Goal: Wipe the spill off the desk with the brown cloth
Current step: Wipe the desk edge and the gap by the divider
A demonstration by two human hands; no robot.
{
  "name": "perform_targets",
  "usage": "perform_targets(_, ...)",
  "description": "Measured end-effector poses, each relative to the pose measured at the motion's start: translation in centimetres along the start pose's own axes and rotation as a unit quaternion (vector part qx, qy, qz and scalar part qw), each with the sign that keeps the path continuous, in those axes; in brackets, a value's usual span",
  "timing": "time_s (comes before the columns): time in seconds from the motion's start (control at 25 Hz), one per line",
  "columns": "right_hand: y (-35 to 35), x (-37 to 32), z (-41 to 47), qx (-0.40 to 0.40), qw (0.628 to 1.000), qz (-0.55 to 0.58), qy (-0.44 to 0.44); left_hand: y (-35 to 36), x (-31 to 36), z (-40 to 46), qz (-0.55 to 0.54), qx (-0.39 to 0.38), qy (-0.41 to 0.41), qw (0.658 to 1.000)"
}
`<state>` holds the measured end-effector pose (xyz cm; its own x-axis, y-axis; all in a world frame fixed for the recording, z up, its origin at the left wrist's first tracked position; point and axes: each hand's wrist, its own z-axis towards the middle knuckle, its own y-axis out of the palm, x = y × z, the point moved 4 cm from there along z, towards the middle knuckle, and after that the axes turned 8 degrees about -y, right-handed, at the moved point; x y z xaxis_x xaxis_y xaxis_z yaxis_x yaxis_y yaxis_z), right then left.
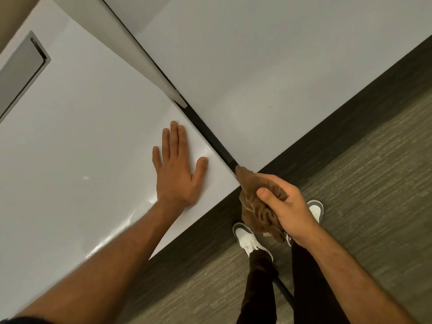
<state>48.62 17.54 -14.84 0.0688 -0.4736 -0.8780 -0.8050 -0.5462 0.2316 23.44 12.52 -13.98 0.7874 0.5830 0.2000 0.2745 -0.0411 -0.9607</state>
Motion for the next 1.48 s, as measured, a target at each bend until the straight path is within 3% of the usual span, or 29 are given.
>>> perform_targets(0.16, 1.0, -2.7, 3.8, 0.062, 0.997, 0.016, -0.039, 0.0, -0.1, 0.0, -0.002, 0.004, 0.011, 1.0)
perform_targets(0.32, 5.6, -4.0, 8.9, -0.048, 0.991, -0.116, -0.046, 0.3, -0.2, 0.0, -0.002, 0.012, 0.008, 1.0)
perform_targets(0.44, 6.2, -3.6, 9.1, -0.05, 0.986, -0.151, -0.046, 0.4, -0.2, 0.1, -0.004, 0.011, 0.009, 1.0)
perform_targets(0.72, 5.1, -1.4, 3.9, 0.046, 0.996, -0.076, -0.026, 0.4, -0.2, 0.0, 0.004, 0.003, 0.009, 1.0)
perform_targets(0.88, 5.6, -0.3, 0.6, 0.145, 0.984, -0.097, -0.028, 0.4, -0.5, 0.0, 0.0, -0.001, 0.01, 1.0)
perform_targets(1.0, 5.1, -0.2, -2.0, 0.175, 0.977, -0.121, -0.027, 0.1, -0.5, 0.2, -0.024, -0.029, 0.012, 0.999)
perform_targets(1.2, 6.9, -5.1, -3.7, 0.156, 0.963, -0.186, -0.12, -2.0, -2.7, -2.0, -0.182, -0.117, -0.009, 0.976)
perform_targets(1.4, 14.2, -8.3, 0.3, 0.036, 0.952, -0.269, -0.142, -4.5, -13.5, -7.7, -0.14, -0.074, -0.047, 0.986)
perform_targets(1.48, 16.9, -6.6, 2.0, -0.041, 0.902, -0.413, -0.118, -5.4, -18.6, -8.8, -0.116, -0.06, -0.075, 0.989)
